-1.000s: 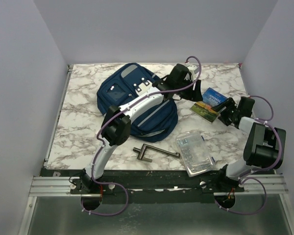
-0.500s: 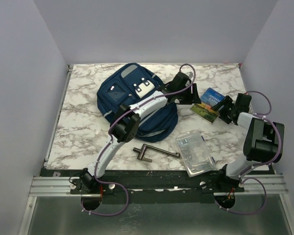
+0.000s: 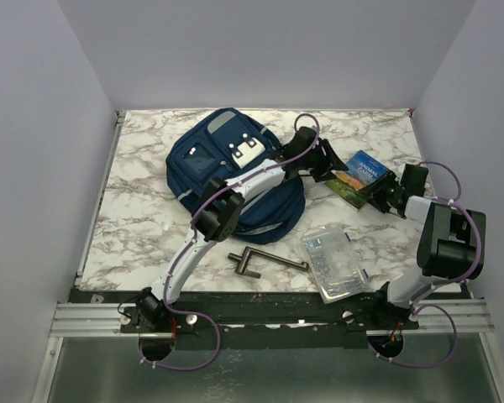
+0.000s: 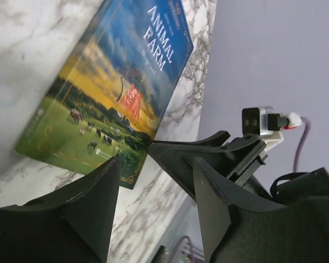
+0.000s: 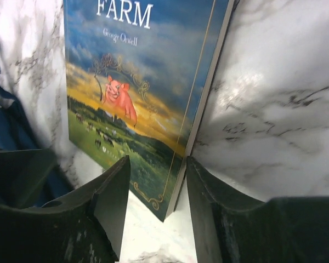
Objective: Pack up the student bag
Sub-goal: Pick up the book from the center of the board.
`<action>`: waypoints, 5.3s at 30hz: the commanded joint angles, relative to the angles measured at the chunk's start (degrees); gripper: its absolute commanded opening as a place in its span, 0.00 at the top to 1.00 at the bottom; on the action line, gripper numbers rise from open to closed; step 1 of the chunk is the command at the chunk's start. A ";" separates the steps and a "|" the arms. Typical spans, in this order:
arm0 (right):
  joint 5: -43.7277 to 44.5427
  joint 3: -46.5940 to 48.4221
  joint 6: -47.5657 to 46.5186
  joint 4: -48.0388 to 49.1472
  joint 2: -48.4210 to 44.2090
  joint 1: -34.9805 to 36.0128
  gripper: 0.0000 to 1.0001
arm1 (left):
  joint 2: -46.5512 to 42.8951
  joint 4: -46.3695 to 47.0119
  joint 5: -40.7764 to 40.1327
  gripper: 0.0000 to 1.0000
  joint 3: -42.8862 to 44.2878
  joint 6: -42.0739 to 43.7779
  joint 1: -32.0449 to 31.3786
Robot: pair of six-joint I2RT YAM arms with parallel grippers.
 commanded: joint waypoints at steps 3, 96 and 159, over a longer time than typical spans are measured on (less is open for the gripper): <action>-7.01 -1.20 6.92 5.07 -3.11 0.10 0.61 | 2.84 2.15 6.96 0.44 0.37 -11.96 0.15; -3.53 8.62 -8.79 -9.30 8.37 -3.30 0.21 | -17.60 -14.99 -0.79 0.17 -9.63 37.15 -3.57; -23.27 -8.59 -5.40 -1.83 -6.18 5.98 0.56 | -14.94 -14.11 -9.78 0.65 -28.65 27.06 -7.05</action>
